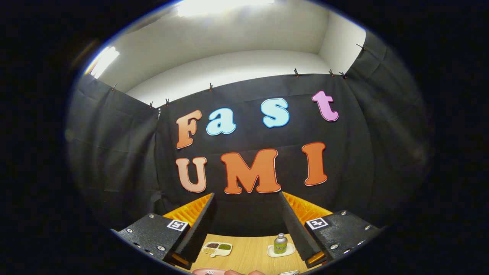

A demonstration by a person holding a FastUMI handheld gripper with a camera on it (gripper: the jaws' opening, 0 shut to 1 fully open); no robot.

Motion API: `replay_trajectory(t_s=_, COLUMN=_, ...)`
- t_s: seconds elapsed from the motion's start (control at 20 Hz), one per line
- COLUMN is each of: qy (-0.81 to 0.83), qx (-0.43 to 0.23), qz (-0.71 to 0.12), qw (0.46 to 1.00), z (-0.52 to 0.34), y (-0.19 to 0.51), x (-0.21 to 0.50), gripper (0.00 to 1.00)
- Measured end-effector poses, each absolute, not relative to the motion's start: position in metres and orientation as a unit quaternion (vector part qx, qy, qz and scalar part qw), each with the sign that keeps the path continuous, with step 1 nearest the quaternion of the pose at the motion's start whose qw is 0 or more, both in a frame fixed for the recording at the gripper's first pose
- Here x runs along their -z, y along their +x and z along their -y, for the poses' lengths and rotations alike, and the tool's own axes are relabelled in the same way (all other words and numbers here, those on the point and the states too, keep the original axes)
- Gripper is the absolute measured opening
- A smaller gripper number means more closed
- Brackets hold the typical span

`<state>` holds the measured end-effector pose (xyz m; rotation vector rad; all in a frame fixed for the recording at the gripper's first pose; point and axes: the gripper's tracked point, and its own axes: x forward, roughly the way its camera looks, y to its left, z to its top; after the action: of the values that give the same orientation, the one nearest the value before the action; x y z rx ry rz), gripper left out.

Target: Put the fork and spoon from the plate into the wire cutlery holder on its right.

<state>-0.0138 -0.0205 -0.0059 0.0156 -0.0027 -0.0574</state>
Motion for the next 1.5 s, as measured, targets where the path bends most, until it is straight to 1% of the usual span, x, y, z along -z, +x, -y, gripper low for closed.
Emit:
replay_trajectory(t_s=0.15, qy=-0.016, qx=0.046, qz=-0.026, qw=0.998, z=0.023, y=-0.014, x=0.026, gripper=0.96)
replay_trajectory(t_s=0.25, qy=-0.024, qx=0.047, qz=-0.05, qw=0.997, z=0.014, y=-0.017, x=0.046, gripper=0.96)
replay_trajectory(t_s=0.55, qy=-0.014, qx=0.03, qz=-0.133, qw=0.991, z=-0.017, y=-0.024, x=0.112, gripper=0.96)
replay_trajectory(t_s=0.7, qy=-0.012, qx=0.016, qz=-0.202, qw=0.979, z=-0.034, y=-0.032, x=0.158, gripper=0.96)
replay_trajectory(t_s=0.85, qy=-0.004, qx=-0.002, qz=-0.289, qw=0.957, z=-0.053, y=-0.043, x=0.211, gripper=0.96)
replay_trajectory(t_s=1.1, qy=0.011, qx=-0.002, qz=-0.422, qw=0.906, z=-0.071, y=-0.072, x=0.289, gripper=0.95)
replay_trajectory(t_s=1.3, qy=-0.011, qx=0.001, qz=-0.497, qw=0.868, z=-0.078, y=-0.086, x=0.336, gripper=0.93)
replay_trajectory(t_s=1.5, qy=-0.014, qx=-0.005, qz=-0.565, qw=0.825, z=-0.087, y=-0.114, x=0.382, gripper=0.87)
